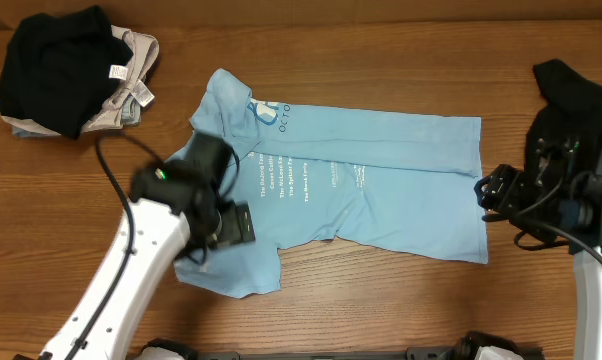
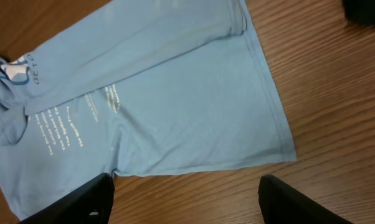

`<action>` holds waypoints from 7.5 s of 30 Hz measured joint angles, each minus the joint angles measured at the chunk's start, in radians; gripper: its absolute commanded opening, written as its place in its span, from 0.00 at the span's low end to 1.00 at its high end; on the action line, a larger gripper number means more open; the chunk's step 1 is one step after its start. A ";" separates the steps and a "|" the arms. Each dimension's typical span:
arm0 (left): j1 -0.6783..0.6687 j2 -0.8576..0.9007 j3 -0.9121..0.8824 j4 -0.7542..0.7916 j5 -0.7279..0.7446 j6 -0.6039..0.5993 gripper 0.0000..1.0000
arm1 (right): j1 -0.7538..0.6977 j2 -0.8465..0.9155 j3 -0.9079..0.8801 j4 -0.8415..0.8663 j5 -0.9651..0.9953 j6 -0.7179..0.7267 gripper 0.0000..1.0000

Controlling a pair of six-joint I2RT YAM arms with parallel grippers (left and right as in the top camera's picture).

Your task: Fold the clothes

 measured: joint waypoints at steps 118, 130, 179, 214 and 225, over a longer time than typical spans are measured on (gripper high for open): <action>0.153 0.378 0.358 0.288 -0.176 0.117 0.04 | 0.103 0.286 -0.336 0.575 0.301 0.256 0.04; 0.153 0.509 0.360 0.591 -0.253 0.131 1.00 | 0.103 0.452 -0.332 0.921 0.255 0.177 0.86; 0.353 0.543 0.754 -0.003 -0.143 0.358 1.00 | 0.009 0.492 0.094 0.389 0.061 -0.101 0.04; 0.348 0.711 0.755 0.093 0.107 0.562 1.00 | 0.612 0.708 0.274 0.483 0.017 0.153 1.00; 0.270 0.909 0.755 0.241 0.218 0.798 1.00 | 0.402 0.687 0.317 0.366 0.019 0.111 1.00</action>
